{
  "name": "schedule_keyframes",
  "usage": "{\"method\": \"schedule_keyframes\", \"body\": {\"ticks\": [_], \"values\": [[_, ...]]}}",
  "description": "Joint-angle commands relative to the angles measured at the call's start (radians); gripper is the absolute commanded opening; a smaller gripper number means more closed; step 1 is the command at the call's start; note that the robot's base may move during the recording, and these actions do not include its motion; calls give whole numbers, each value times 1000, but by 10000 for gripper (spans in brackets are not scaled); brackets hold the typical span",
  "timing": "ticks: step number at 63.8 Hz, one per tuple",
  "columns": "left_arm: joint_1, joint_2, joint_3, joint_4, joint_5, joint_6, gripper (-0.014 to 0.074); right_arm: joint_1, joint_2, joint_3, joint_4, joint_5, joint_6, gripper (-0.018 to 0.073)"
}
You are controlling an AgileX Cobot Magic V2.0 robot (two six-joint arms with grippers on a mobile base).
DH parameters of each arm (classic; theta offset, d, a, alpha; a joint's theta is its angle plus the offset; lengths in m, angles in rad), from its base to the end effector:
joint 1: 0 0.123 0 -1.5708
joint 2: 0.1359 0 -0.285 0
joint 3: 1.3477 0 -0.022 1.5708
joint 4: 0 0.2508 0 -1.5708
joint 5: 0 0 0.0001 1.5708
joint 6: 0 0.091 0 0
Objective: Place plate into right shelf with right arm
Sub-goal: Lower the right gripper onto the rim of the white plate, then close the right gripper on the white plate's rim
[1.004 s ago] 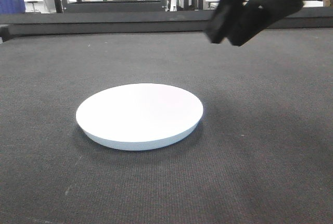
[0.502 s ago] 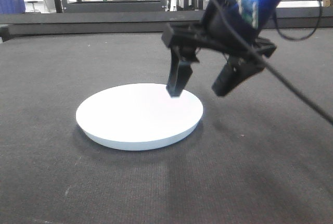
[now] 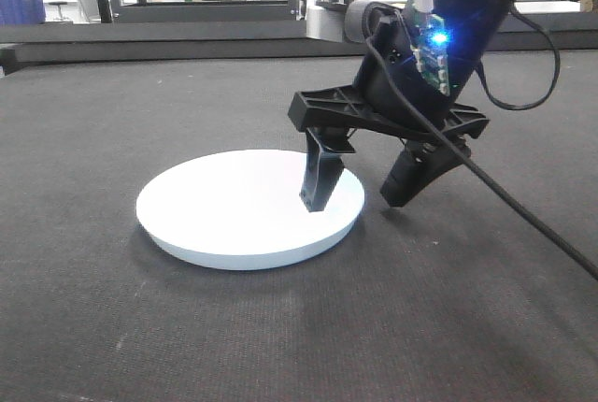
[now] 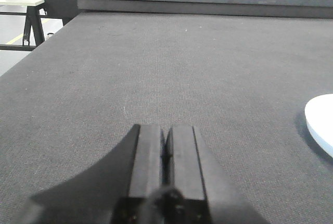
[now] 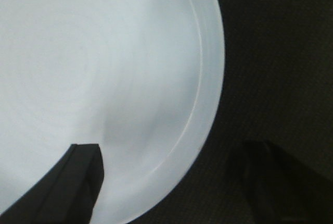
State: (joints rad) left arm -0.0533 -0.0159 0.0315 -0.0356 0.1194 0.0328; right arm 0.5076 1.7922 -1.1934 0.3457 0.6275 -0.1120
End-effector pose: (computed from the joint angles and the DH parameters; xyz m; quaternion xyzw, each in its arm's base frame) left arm 0.0564 -0.0034 0.1926 0.0198 0.7235 -0.0208 0.6897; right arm 0.3134 0.1950 0.2065 -0.1844 0.9513 0.1674 0.1816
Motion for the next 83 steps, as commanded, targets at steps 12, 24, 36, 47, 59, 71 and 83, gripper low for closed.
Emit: {"method": "schedule_keyframes", "body": {"ticks": [12,24,36,47,59,71,83], "values": [[-3,-7,10,-6,-84,-1,-47,1,-45,-34,8,-37,-9,488],[-3,-7,10,-6,-84,-1,-47,1,-31,-34,8,-40,-9,412],[-3,-7,10,-6,-84,-1,-47,1,-9,-36,8,-40,-9,412],[-3,-7,10,-6,-84,-1,-47,1,0,-44,8,-40,-9,411],[-3,-7,10,-6,-84,-1,-47,1,5,-44,8,-40,-9,264],[-3,-7,10,-6,-84,-1,-47,-2,6,-44,8,-45,-9,64],[-3,-7,10,-6,-84,-1,-47,-15,1,-68,8,-18,-9,60]]}}
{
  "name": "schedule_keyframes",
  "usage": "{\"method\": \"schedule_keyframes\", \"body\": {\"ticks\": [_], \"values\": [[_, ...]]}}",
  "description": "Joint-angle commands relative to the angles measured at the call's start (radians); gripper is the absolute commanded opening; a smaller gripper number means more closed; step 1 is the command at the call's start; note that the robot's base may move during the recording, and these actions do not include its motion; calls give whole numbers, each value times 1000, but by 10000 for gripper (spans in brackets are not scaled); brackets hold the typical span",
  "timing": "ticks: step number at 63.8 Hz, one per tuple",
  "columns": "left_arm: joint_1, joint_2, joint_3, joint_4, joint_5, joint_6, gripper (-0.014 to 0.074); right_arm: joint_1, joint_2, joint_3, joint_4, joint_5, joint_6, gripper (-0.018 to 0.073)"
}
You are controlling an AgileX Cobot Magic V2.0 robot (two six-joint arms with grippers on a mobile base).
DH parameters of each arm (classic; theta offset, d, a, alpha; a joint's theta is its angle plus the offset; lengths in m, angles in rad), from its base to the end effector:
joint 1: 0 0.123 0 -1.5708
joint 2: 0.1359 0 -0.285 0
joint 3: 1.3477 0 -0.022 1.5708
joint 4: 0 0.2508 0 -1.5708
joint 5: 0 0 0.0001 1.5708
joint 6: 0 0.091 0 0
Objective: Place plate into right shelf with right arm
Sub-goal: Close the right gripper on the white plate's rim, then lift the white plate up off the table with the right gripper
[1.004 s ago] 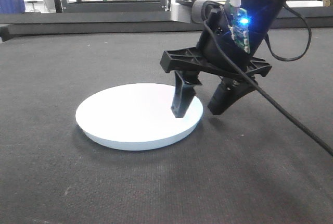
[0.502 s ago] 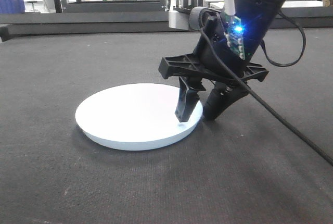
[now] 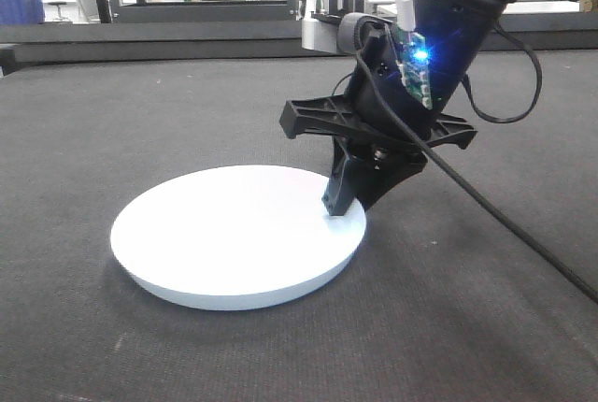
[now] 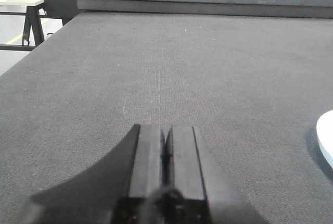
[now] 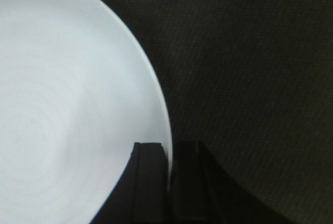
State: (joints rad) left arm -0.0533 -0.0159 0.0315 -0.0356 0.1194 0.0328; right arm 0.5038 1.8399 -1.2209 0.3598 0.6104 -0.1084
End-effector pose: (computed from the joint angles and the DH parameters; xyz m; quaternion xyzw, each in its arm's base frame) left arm 0.0564 -0.0034 0.1926 0.0198 0.7235 -0.0208 0.6897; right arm 0.3231 0.1991 0.1968 -0.1739 0.9533 0.1699 0.1793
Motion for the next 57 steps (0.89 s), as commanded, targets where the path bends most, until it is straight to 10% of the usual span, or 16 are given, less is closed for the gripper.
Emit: {"method": "schedule_keyframes", "body": {"ticks": [1,30,57], "values": [[-3,-7,10,-6,-84,-1,-47,-12,-49,-43,-6,6,-13,60],[-3,-7,10,-6,-84,-1,-47,-7,-393,-22,-13,113,-13,60],[-3,-7,10,-6,-84,-1,-47,-7,-1047,311,-19,-119,-13,60]]}}
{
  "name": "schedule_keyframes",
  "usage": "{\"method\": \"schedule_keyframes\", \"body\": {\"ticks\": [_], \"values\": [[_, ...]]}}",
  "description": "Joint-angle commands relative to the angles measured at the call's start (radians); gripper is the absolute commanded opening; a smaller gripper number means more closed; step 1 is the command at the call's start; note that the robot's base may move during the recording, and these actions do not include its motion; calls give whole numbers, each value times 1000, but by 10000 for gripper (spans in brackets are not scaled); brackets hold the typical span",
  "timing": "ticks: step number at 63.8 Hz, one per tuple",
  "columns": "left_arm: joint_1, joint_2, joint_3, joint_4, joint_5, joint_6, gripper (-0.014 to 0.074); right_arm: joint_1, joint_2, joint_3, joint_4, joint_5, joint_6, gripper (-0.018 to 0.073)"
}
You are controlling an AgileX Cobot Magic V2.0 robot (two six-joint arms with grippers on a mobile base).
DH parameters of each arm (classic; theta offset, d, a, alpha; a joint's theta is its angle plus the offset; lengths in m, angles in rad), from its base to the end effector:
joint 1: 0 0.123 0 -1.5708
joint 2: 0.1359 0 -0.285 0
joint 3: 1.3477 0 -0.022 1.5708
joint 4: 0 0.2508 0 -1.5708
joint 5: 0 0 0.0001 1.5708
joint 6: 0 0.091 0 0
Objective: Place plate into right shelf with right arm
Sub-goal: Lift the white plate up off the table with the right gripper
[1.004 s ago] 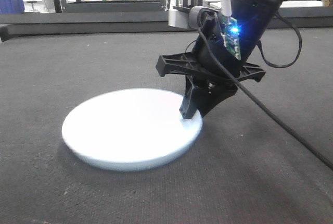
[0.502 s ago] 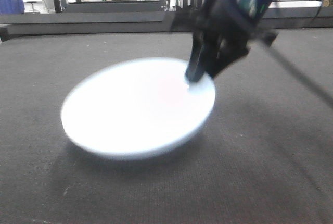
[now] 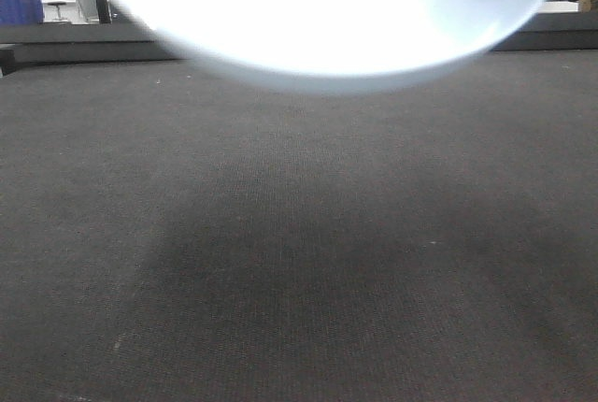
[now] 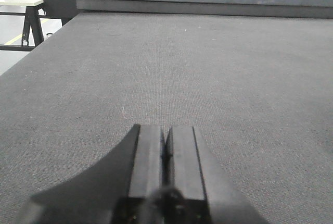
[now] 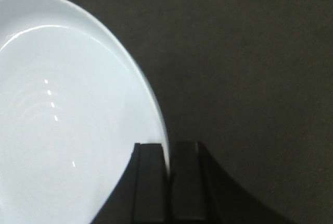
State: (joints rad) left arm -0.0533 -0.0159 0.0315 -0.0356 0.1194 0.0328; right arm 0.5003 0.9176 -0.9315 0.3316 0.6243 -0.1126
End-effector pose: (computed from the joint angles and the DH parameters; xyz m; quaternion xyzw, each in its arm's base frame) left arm 0.0564 -0.0034 0.1926 0.0198 0.7235 -0.0208 0.6897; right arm 0.1539 0.1039 0.3752 -0.1931 0.8347 0.2427 0.4551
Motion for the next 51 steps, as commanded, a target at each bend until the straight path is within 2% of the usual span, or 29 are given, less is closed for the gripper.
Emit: {"method": "schedule_keyframes", "body": {"ticks": [1,19,27,35,51], "values": [[-3,-7,10,-6,-84,-1,-47,-4,-150,34,7,-143,-10,60],[-3,-7,10,-6,-84,-1,-47,-4,-707,340,-69,-368,-10,60],[-3,-7,10,-6,-84,-1,-47,-4,-897,471,-70,-509,-10,60],[-3,-7,10,-6,-84,-1,-47,-4,-940,540,-69,-582,-9,60],[-3,-7,10,-6,-84,-1,-47,-4,-938,558,-68,-584,-9,55]]}}
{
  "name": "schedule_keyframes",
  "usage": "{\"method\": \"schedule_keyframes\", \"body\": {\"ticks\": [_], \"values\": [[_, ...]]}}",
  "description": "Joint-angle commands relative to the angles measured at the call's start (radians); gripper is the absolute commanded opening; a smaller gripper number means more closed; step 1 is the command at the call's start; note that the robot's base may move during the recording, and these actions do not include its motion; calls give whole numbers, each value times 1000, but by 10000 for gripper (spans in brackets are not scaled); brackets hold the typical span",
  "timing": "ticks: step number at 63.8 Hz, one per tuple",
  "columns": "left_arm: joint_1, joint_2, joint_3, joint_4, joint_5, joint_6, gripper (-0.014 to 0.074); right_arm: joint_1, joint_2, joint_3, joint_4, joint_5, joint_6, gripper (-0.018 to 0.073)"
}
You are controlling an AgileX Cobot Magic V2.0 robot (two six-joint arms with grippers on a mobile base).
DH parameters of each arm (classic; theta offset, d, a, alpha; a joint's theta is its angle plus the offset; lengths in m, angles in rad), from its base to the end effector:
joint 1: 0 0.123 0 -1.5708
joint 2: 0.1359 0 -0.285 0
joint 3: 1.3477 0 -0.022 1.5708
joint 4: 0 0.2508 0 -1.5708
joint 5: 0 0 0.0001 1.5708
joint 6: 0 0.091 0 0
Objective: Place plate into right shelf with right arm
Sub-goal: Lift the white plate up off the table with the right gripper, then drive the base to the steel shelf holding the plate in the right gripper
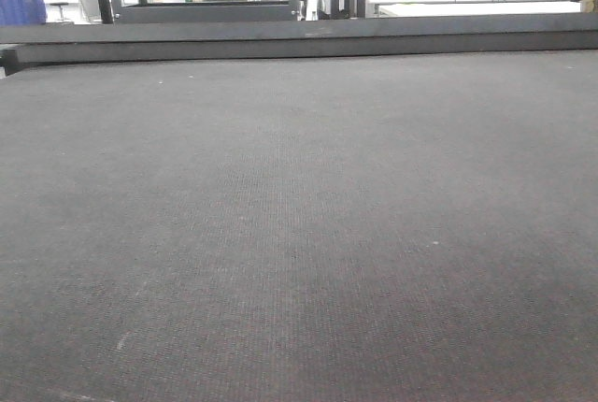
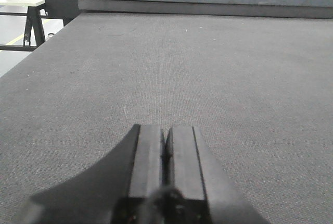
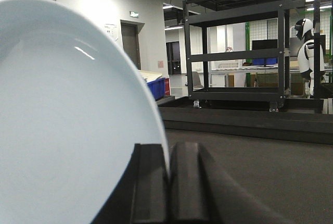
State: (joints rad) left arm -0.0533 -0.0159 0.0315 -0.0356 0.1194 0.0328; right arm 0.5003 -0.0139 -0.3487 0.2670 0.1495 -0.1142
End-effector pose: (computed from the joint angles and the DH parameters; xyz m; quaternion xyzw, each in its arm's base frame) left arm 0.0564 -0.0034 0.1926 0.0198 0.7235 -0.0208 0.6897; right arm 0.0160 0.0128 0.3138 -0.1186 0.5794 0.2686 0.7604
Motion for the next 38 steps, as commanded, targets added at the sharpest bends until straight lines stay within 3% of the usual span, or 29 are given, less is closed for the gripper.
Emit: {"method": "schedule_keyframes", "body": {"ticks": [1,38], "values": [[-3,-7,10,-6,-84,-1,-47,-4,-7,-25,-3,-108,-7,55],[-3,-7,10,-6,-84,-1,-47,-4,-7,-25,-3,-108,-7,55]]}}
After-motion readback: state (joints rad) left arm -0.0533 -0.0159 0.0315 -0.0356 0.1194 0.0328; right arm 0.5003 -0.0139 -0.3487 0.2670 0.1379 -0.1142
